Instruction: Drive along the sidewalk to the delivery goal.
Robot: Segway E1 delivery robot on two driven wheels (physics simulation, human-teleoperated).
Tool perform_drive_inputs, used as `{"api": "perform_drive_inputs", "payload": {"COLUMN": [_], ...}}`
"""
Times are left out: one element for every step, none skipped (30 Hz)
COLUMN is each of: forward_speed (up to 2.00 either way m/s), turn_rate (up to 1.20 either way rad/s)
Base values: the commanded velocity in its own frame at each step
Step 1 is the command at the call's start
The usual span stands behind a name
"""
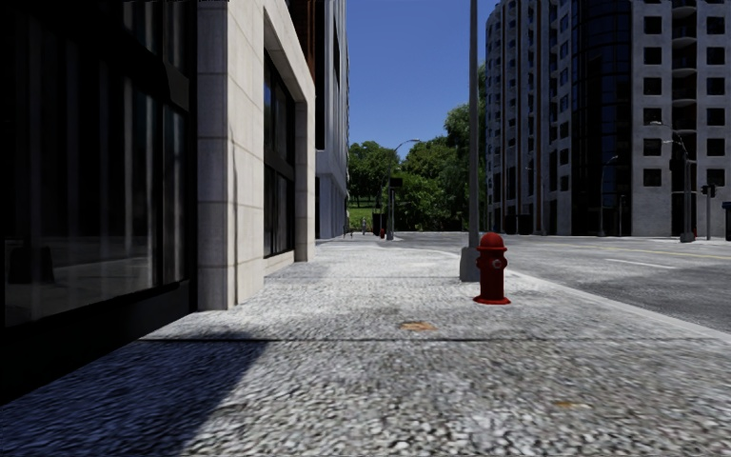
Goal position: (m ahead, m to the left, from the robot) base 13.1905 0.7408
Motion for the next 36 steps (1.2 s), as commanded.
{"api": "perform_drive_inputs", "payload": {"forward_speed": [2.0,2.0,2.0,2.0,2.0,2.0,2.0,2.0,2.0,2.0,2.0,2.0,2.0,2.0,2.0,2.0,2.0,2.0,2.0,2.0,2.0,2.0,2.0,2.0,2.0,2.0,2.0,2.0,2.0,2.0,2.0,2.0,2.0,2.0,2.0,2.0], "turn_rate": [0.0,0.0,0.0,0.0,0.0,0.0,0.0,0.0,0.0,0.0,0.0,0.0,0.0,0.0,0.0,0.0,0.0,0.0,0.0,0.0,0.0,0.0,0.0,0.0,0.0,0.0,0.0,0.0,0.0,0.0,0.0,0.0,0.0,0.0,0.0,0.0]}}
